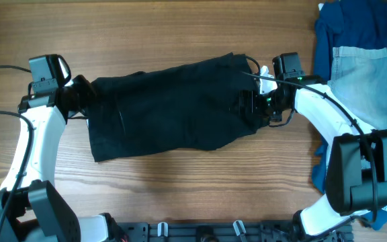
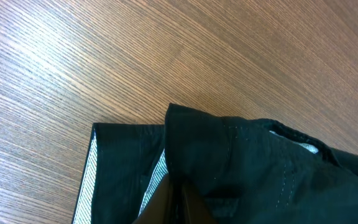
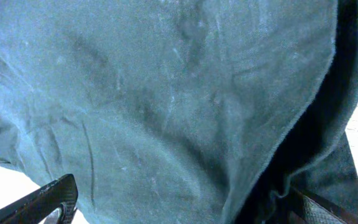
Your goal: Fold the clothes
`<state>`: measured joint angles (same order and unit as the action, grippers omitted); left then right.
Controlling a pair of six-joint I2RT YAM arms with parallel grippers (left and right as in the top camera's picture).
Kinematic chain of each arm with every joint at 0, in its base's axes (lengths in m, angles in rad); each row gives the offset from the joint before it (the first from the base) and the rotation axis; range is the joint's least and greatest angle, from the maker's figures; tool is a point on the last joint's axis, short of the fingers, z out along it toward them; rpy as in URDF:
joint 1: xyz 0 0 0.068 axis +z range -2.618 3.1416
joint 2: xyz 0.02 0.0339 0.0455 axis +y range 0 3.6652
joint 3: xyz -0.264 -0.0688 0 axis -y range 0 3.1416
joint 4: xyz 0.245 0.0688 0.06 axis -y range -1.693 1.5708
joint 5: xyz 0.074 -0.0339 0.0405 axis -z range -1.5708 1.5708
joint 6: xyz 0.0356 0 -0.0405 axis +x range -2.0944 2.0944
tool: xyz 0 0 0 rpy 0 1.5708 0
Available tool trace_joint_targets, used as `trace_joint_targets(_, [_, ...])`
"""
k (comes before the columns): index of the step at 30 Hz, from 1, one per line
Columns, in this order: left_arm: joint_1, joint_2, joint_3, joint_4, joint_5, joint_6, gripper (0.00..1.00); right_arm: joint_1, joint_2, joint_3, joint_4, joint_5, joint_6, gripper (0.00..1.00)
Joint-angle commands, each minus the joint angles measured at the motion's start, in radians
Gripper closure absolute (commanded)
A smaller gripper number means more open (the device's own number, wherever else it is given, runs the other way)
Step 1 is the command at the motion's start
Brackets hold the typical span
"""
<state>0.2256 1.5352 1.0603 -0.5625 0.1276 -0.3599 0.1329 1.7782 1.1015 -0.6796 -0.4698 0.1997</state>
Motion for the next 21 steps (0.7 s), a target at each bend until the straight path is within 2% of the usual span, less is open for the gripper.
trace_joint_targets(1, [0.006,-0.003,0.001,-0.004,-0.017,0.009,0.96,0.005,0.008,-0.002,-0.020,0.082,0.036,0.00])
trace_joint_targets(10, [0.006,-0.003,0.001,-0.013,-0.017,0.009,0.96,0.008,0.135,-0.004,-0.015,0.133,0.065,0.00])
trace_joint_targets(13, [0.006,-0.004,0.001,-0.027,-0.017,0.009,0.90,0.008,0.163,-0.004,-0.014,0.134,0.061,0.00])
trace_joint_targets(15, [0.008,-0.004,0.001,-0.035,-0.018,0.009,0.96,0.008,0.163,-0.004,-0.013,0.134,0.063,0.00])
trace_joint_targets(21, [0.098,-0.004,0.001,-0.047,-0.077,0.008,0.96,0.008,0.163,-0.004,-0.016,0.134,0.063,0.00])
